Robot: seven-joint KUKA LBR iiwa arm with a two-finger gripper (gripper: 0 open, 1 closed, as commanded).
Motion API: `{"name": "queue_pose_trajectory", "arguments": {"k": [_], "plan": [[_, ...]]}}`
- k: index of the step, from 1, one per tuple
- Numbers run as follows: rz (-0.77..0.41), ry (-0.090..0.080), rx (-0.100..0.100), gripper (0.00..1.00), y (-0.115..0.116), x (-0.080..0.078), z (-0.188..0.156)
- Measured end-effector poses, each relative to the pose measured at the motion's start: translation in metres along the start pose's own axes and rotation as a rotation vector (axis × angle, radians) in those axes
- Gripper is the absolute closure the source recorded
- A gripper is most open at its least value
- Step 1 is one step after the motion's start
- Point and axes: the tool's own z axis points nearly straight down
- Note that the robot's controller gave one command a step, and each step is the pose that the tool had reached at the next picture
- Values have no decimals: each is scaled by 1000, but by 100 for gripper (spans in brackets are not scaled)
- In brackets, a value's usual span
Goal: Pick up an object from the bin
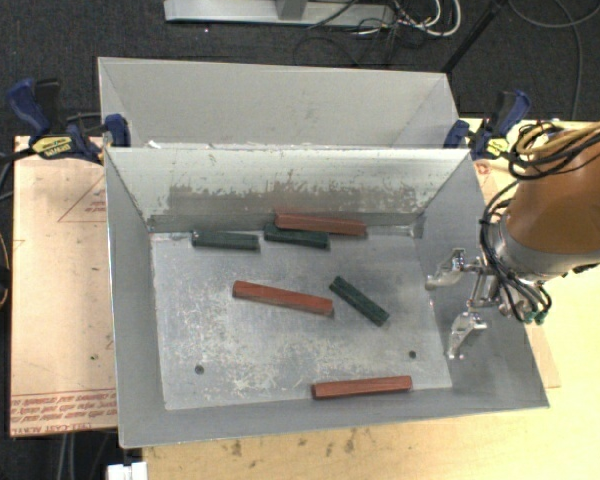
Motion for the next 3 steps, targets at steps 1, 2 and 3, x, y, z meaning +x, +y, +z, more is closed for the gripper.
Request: {"name": "queue_pose_trajectory", "arguments": {"k": [1,2,3], "plan": [[104,-5,-1,0,55,-31,59],[306,1,-1,0,71,-36,40],[212,-3,0,0,88,-44,37]]}}
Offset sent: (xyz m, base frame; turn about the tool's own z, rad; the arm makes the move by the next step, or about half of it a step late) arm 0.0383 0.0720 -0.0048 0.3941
